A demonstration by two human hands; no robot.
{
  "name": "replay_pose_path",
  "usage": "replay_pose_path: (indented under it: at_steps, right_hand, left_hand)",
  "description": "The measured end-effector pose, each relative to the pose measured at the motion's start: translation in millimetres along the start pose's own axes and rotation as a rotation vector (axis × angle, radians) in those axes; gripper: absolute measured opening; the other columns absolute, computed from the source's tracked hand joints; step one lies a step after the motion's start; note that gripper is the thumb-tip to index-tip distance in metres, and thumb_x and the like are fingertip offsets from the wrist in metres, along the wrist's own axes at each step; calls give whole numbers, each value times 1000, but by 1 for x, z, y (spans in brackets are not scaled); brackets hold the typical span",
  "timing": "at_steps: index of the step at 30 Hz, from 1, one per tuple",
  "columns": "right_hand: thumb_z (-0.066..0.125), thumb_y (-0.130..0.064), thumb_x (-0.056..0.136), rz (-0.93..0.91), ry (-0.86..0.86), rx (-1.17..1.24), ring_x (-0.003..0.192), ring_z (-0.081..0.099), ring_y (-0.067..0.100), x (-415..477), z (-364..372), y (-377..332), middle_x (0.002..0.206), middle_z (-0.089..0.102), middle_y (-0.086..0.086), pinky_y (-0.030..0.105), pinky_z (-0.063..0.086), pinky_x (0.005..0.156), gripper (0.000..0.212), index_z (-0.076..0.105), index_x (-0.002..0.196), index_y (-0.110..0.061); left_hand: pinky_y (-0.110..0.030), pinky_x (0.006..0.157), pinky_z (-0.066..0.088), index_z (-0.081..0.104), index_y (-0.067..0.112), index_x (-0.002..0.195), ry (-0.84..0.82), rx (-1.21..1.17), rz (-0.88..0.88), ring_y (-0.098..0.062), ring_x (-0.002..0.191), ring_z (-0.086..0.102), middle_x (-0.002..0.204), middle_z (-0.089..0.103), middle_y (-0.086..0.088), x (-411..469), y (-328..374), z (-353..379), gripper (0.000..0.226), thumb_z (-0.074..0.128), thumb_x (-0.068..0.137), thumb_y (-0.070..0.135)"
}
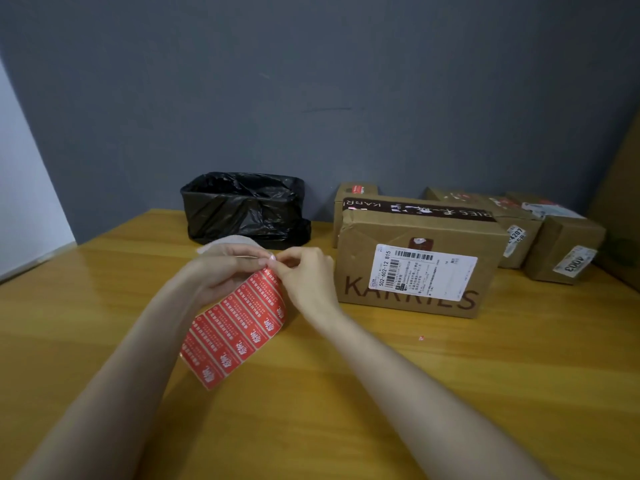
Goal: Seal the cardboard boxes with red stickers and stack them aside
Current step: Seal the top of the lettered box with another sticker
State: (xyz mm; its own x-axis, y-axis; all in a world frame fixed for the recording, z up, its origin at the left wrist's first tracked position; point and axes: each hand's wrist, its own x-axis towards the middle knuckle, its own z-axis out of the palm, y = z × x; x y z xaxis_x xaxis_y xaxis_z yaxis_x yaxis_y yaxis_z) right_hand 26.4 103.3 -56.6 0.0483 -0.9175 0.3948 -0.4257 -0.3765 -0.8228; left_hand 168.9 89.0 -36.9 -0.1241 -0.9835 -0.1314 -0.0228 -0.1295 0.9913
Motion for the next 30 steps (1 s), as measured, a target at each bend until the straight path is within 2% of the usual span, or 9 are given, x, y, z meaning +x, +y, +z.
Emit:
replay_pose_path:
  at_steps: [4,9,13,16,18,21,25,27,30]
  right_hand:
    - [62,-29,89,9,5,23,69,52,0,0,-1,0,90,68,2,5,40,58,23,72,93,-8]
    - [59,-27,90,45,4,45,74,54,2,-1,-1,3,92,68,4,5,39,56,22,70,90,-8]
    - [56,-18,91,74,71,73,80,65,17,1,-2,4,84,66,2,28,55,70,16,67,86,-8]
    - [53,-15,90,83,116,51,75,66,23,2,-2,4,77,66,2,39,55,74,16,62,77,-14]
    - [51,-14,89,85,142,56,74,65,25,2,-3,3,75,65,3,44,53,74,17,59,74,-16]
    - [49,-12,90,41,179,76,66,56,13,0,-9,-2,67,58,-3,28,46,65,16,59,78,-11]
    - [50,-11,90,-42,270,156,52,44,5,1,-22,-13,53,48,-8,22,31,53,17,56,74,-11]
    - [54,-11,89,-82,273,184,48,42,6,1,-29,-20,47,45,-10,18,31,51,19,56,71,-16]
    - [59,-8,87,-129,184,259,43,48,4,-2,-46,-32,50,56,-8,17,39,49,21,59,70,-21]
  left_hand:
    - [-26,53,55,67,4,90,5,107,45,-19,62,66,75,67,-13,-1,-1,2,10,58,85,1]
    - [-35,65,54,69,10,89,51,244,27,-25,72,65,83,68,-14,-1,-1,0,8,63,85,9]
    - [-34,63,51,66,9,90,137,265,22,-25,72,63,84,65,-14,0,-2,3,6,60,88,9]
    - [-31,62,49,64,8,90,234,278,22,-22,71,62,82,64,-13,3,-4,1,7,57,91,10]
    - [-30,69,49,63,6,91,308,329,44,-19,74,61,83,63,-10,7,-8,-2,8,57,91,10]
    - [-33,79,46,62,7,88,411,441,45,-19,78,58,80,61,-7,14,-15,-8,8,57,91,11]
    - [-34,70,48,64,10,85,492,609,-11,-23,79,60,82,62,-9,22,-25,-14,12,56,93,15]
    - [-31,63,46,65,9,87,516,693,-20,-22,76,59,86,62,-10,25,-30,-13,16,53,94,16]
    - [-32,67,45,65,8,93,538,807,-9,-23,82,57,95,61,-10,29,-38,-9,16,51,94,15]
